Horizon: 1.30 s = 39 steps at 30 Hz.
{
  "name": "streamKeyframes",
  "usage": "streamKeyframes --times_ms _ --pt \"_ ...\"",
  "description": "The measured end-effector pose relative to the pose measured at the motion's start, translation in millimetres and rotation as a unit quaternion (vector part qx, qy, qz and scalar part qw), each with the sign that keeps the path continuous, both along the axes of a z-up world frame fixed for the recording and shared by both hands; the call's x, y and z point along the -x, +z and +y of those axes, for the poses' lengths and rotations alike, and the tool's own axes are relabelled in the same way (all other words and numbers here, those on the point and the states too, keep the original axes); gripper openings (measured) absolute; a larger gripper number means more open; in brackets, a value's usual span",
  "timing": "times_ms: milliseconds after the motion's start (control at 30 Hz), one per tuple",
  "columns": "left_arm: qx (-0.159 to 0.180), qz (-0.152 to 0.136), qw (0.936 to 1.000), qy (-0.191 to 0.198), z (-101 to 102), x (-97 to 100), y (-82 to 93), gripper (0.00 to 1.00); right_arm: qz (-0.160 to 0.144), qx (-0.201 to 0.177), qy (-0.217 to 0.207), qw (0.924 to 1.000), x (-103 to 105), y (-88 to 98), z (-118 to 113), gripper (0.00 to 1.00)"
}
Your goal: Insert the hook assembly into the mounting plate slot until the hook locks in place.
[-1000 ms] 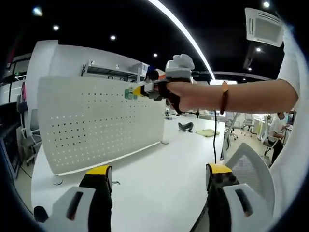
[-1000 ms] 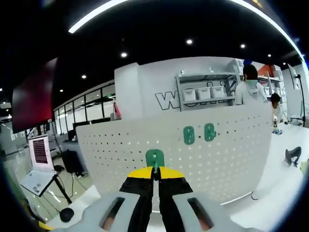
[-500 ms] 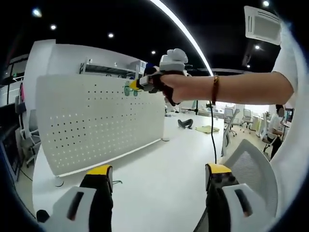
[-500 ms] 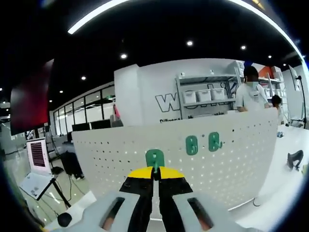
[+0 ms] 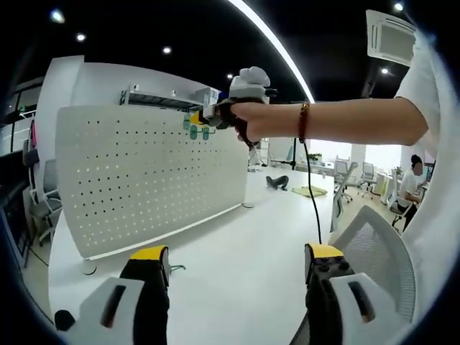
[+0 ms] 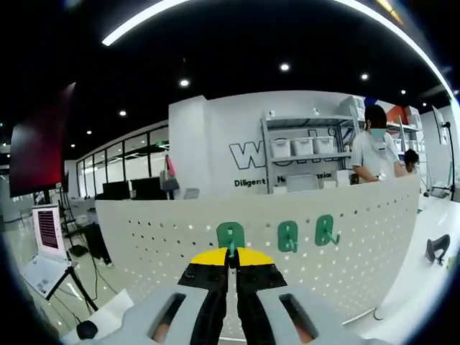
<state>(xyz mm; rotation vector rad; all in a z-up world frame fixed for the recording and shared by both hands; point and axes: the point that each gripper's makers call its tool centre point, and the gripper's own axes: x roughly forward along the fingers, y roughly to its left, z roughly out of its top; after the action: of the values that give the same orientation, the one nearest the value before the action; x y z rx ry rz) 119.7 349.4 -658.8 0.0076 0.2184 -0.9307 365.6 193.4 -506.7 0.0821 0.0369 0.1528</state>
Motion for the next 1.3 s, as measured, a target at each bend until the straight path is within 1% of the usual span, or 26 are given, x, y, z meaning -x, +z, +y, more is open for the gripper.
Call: streamKeyframes --times_ms 67,167,333,433,567,633,733,800,833,900,933,967,1033,1100,1233,1300 --pt "-0.003 0.001 1.0000 0.001 0.7 -0.1 -1.4 0.79 0.000 0.006 -0.005 1.0000 -1.7 0.3 -1.3 0.01" --pt "-0.003 0.004 1.0000 -0.002 0.2 0.9 -4.1 0.76 0.003 0.004 -0.006 1.0000 -5.9 -1.1 -2.8 0.01" --pt "-0.003 0.005 1.0000 -0.004 -1.6 0.9 -3.8 0.77 0.004 0.006 -0.009 0.9999 -12.7 -2.5 -2.7 0.01" --pt "-0.014 0.006 0.9999 -0.005 -0.9 0.3 -6.5 0.77 0.009 0.005 -0.015 0.9998 -18.1 -5.9 -3.2 0.01" --pt "-0.007 0.008 0.9999 -0.001 3.4 -1.7 -3.0 0.77 0.016 -0.002 -0.020 0.9997 -23.9 -9.4 -4.5 0.01" --pt "-0.008 0.005 0.9999 0.003 5.6 -3.7 -1.3 0.78 0.018 0.005 -0.021 0.9996 -26.6 -10.9 -4.5 0.01" --pt "-0.011 0.002 0.9999 0.007 6.9 -6.3 -0.2 0.80 0.023 0.002 -0.021 0.9995 -30.5 -13.6 -5.7 0.01" --pt "-0.011 0.002 0.9999 0.009 7.6 -7.8 0.1 0.81 0.024 0.010 -0.025 0.9993 -32.5 -15.7 -7.5 0.01" --pt "-0.010 0.003 0.9999 0.009 7.7 -8.3 0.1 0.80 0.027 0.003 -0.024 0.9993 -34.0 -17.4 -7.7 0.01" --pt "-0.017 0.002 0.9998 0.010 8.1 -8.8 -1.4 0.80 0.028 0.004 -0.027 0.9992 -35.9 -18.1 -9.0 0.01" --pt "-0.018 0.004 0.9998 0.011 8.1 -8.8 -1.9 0.80 0.029 -0.006 -0.028 0.9992 -37.2 -17.6 -9.5 0.01" --pt "-0.013 0.006 0.9998 0.010 7.3 -8.5 -1.5 0.80 0.025 -0.007 -0.029 0.9992 -38.4 -16.0 -10.0 0.01" --pt "-0.010 0.009 0.9999 0.008 6.5 -8.5 -2.0 0.80 0.024 0.008 -0.030 0.9992 -41.0 -15.1 -11.1 0.01" --pt "-0.012 0.009 0.9998 0.009 6.6 -9.0 -2.7 0.80 0.028 -0.002 -0.030 0.9991 -42.8 -16.3 -12.2 0.01" --pt "-0.010 0.012 0.9999 0.008 5.0 -10.2 -3.4 0.80 0.033 0.006 -0.029 0.9990 -44.5 -21.0 -9.0 0.01" --pt "-0.011 0.012 0.9998 0.008 5.1 -10.3 -4.3 0.80 0.033 0.001 -0.031 0.9990 -45.4 -21.2 -9.5 0.01"
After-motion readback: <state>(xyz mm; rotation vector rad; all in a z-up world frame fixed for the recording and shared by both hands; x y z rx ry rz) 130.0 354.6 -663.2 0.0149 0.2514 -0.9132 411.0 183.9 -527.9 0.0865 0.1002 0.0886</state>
